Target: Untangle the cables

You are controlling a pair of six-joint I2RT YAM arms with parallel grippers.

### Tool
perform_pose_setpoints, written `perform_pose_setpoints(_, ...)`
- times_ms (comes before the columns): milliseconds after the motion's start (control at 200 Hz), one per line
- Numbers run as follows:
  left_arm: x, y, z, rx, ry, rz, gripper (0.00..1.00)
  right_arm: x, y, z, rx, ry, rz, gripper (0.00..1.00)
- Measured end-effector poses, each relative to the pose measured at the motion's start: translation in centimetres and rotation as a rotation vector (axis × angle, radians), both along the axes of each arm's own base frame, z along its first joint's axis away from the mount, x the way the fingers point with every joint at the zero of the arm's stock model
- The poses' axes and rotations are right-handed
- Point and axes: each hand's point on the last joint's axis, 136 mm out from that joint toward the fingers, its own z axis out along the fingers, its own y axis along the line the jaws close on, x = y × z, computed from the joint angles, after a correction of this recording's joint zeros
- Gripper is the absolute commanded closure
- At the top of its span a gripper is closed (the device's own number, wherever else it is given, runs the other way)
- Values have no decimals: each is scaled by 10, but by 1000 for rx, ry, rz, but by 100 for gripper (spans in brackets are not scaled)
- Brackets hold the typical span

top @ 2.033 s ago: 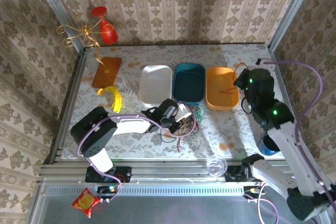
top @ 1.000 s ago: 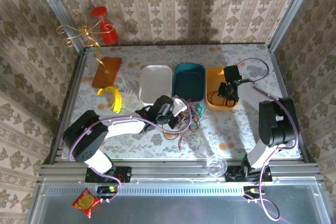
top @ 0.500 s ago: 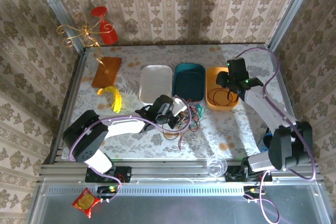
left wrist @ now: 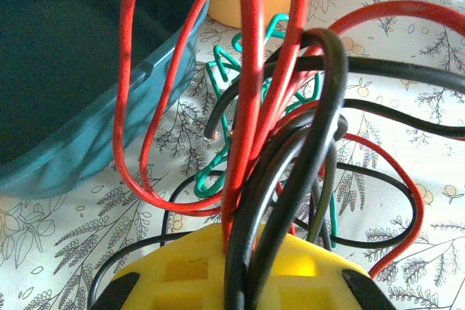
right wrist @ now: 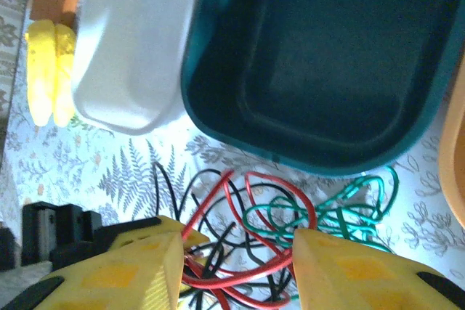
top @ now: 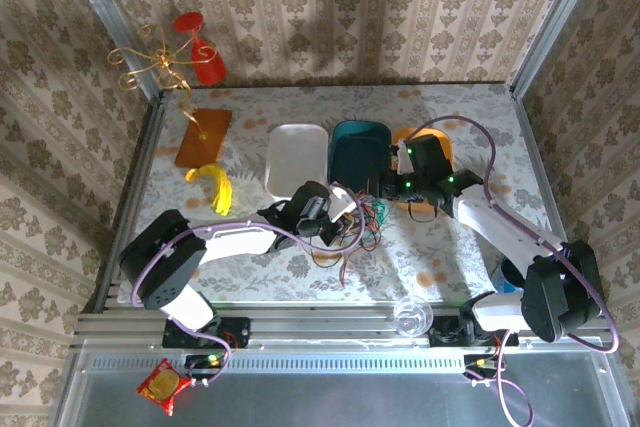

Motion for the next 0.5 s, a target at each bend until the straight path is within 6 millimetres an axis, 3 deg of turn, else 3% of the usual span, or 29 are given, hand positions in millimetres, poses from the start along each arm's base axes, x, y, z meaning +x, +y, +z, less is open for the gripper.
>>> perform_pose_setpoints(210,0,0,-1,2,1,0,100,-11,-4,-19,16,80,-49,53)
perform_pose_setpoints(500,-1,0,-1,0,6,-7,100,-5,5,-17,96,97,-81,55)
